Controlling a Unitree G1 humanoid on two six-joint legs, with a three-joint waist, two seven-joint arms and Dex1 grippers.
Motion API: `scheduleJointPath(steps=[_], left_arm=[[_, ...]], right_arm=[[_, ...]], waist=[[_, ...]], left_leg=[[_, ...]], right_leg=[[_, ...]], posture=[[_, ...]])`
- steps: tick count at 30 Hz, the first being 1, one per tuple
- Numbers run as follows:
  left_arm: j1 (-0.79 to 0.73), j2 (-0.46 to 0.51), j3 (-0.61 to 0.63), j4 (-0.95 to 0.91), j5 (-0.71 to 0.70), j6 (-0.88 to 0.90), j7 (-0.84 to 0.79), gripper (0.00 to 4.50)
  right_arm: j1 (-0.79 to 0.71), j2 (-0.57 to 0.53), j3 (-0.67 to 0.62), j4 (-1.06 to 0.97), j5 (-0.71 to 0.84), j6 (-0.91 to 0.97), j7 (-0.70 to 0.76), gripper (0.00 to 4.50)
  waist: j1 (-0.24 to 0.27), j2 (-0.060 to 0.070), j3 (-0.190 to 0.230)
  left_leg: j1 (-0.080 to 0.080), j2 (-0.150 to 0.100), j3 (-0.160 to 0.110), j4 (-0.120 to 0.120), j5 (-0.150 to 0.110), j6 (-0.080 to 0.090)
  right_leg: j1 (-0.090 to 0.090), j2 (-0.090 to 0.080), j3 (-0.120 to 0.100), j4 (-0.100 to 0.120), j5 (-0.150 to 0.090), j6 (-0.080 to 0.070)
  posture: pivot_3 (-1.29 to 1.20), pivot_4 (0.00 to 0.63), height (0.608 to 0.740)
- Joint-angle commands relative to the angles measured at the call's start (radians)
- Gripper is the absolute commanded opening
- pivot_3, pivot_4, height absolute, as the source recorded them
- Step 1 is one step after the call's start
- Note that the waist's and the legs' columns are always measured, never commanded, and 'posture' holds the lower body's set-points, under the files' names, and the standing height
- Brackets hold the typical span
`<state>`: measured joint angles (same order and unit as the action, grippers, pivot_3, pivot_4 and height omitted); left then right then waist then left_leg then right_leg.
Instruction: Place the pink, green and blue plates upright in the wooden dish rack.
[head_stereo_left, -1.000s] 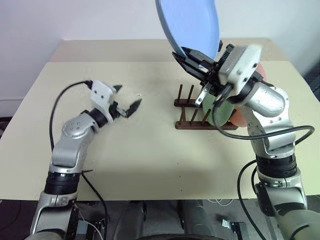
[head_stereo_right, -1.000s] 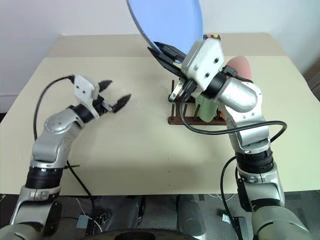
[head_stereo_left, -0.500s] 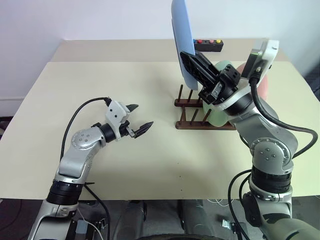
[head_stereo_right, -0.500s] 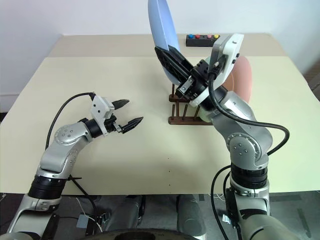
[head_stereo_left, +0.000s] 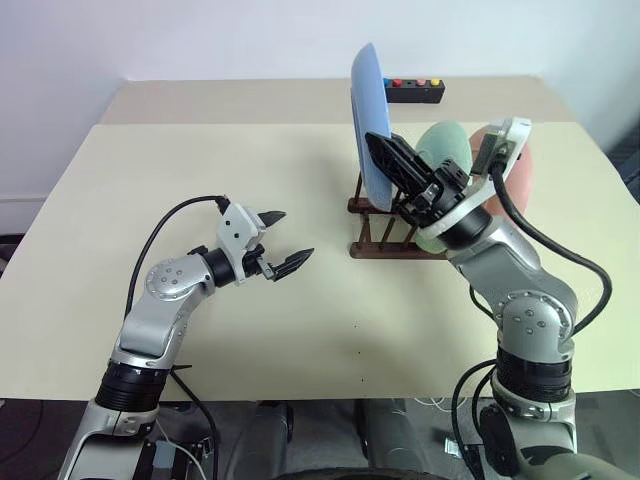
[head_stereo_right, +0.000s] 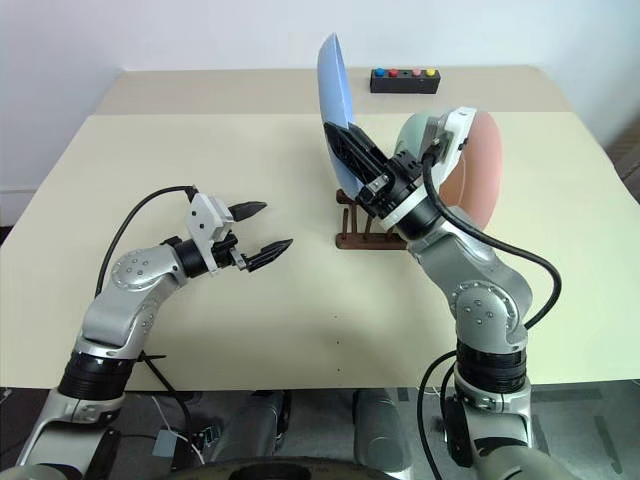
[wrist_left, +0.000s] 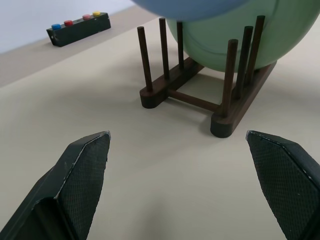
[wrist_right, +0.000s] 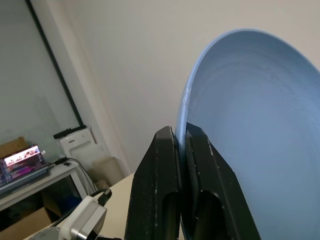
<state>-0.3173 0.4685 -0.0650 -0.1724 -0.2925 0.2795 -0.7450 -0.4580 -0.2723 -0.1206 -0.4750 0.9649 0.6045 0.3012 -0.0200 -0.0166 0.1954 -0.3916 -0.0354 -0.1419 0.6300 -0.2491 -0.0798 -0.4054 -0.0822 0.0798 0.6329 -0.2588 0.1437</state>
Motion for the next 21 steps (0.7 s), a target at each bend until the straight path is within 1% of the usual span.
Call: scheduleJointPath(steps=[1,21], left_arm=[[0.003,0.001,0.003,-0.042,0.0,-0.009,0.001,4.46],[-0.006,0.003,-0.001,-0.037,0.015,-0.005,0.006,4.46]], right_arm=[[0.002,0.016,-0.004,-0.013,0.014,-0.007,-0.009,0.0],[0.06,0.029,-0.009,-0.014,0.023,0.001,-0.053,0.0]], waist=[[0.0,0.0,0.0],[0.0,0.0,0.0]], left_leg=[[0.0,0.0,0.0,0.0,0.0,0.0],[0.0,0.0,0.0,0.0,0.0,0.0]], right_leg=[[0.0,0.0,0.0,0.0,0.0,0.0],[0.0,0.0,0.0,0.0,0.0,0.0]], posture=[[0.0,0.15,0.74],[0.0,0.15,0.74]])
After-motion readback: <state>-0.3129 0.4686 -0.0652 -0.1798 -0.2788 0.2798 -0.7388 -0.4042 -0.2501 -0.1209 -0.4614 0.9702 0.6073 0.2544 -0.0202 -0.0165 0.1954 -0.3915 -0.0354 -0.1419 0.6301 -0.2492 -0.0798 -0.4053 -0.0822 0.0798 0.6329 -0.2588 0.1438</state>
